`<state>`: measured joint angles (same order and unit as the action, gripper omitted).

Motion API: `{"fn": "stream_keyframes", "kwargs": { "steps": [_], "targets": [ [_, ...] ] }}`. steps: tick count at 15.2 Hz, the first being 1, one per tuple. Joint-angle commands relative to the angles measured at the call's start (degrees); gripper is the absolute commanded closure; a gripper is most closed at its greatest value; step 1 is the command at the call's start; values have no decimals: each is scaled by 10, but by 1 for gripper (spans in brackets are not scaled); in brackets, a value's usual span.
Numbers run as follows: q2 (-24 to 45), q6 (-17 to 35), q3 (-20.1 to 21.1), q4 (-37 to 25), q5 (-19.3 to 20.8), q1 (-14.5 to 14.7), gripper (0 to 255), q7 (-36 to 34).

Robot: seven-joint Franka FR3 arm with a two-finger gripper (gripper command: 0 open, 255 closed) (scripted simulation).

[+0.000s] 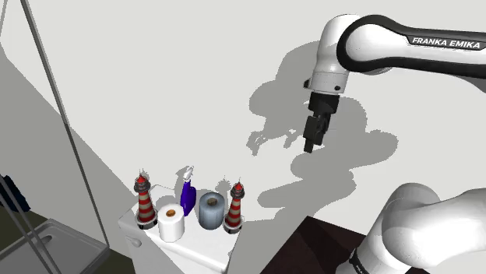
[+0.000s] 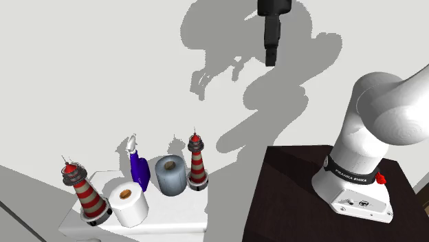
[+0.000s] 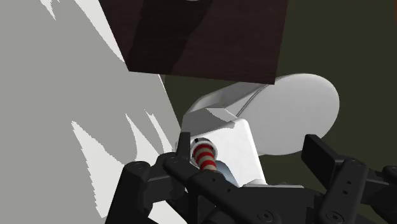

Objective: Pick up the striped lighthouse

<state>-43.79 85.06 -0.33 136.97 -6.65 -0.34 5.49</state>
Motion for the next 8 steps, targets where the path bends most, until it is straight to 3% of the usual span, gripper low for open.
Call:
{"fn": "stream_keyframes", "kwargs": {
  "steps": [1, 8],
  "targets": [
    [0, 0, 0, 0, 0, 0, 0, 0],
    [128, 121, 44, -1, -1, 5, 0, -37]
  ]
}}
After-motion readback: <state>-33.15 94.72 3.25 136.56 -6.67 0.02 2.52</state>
